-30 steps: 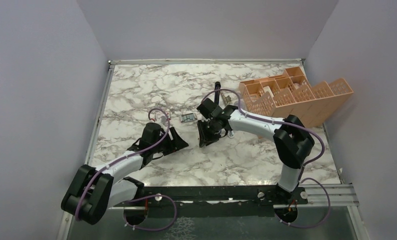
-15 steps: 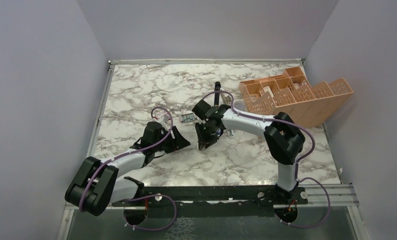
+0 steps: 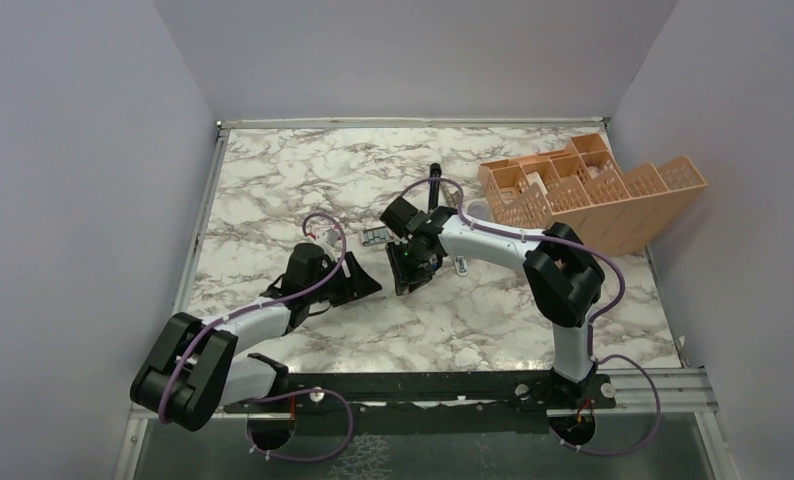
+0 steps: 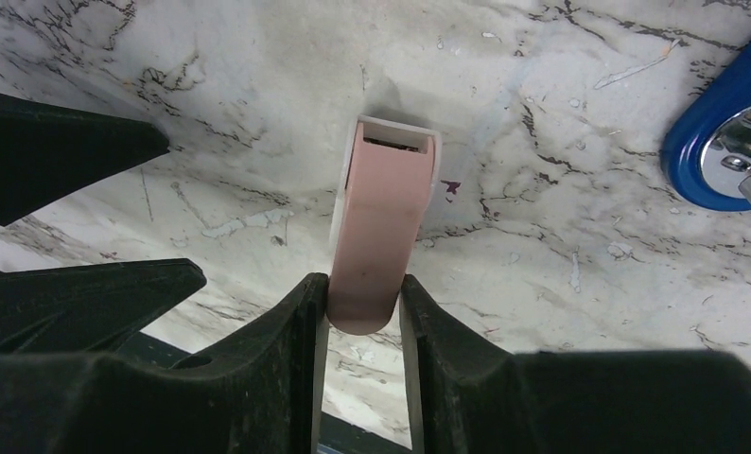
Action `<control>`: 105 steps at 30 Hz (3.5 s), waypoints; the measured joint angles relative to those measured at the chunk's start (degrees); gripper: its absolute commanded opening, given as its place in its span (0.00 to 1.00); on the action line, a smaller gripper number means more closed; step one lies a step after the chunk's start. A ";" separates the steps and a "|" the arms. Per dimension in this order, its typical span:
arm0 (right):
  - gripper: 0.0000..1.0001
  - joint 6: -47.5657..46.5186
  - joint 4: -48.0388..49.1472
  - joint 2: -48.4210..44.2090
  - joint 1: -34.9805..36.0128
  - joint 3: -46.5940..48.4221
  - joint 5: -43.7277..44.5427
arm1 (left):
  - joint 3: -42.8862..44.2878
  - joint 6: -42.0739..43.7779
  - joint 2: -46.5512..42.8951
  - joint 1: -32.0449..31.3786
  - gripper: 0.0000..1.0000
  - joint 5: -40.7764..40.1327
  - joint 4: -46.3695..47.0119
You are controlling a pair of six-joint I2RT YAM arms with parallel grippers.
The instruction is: Load the staples into the stapler
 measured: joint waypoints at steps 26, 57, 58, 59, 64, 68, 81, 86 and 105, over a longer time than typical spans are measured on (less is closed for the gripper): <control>0.13 4.13 5.09 -2.67 0.02 -3.82 -0.42 | -1.33 -1.68 0.00 -3.30 0.53 -0.07 1.07; 0.11 16.33 16.63 -8.28 -0.07 -10.51 -11.23 | -8.39 -7.78 -8.72 -7.52 0.25 -5.18 8.63; 0.11 16.31 16.72 -8.28 -0.07 -10.51 -11.21 | -8.37 -7.76 -8.48 -7.56 0.21 -5.16 8.98; 0.11 16.33 16.79 -8.28 -0.07 -10.51 -11.23 | -8.35 -7.78 -8.11 -7.56 0.16 -5.14 9.33; 0.10 15.65 16.72 -8.28 -0.37 -10.54 -11.26 | -7.85 -7.74 -5.92 -7.65 0.00 -4.87 11.13; 0.09 13.94 15.47 -8.50 -0.90 -10.49 -12.57 | -7.72 -6.62 -3.39 -7.63 0.00 -4.85 11.41; 0.18 5.99 7.52 -8.50 -6.16 -5.53 -15.61 | -2.80 -2.78 1.57 -7.80 0.00 -4.07 11.50; 0.23 3.74 4.61 -7.61 -7.67 -2.56 -14.47 | -1.53 -1.62 3.85 -7.76 0.00 -4.04 11.19; 0.56 -0.11 9.70 -6.16 -9.84 -3.21 -14.16 | -1.27 1.53 6.49 -7.76 0.00 -3.02 8.11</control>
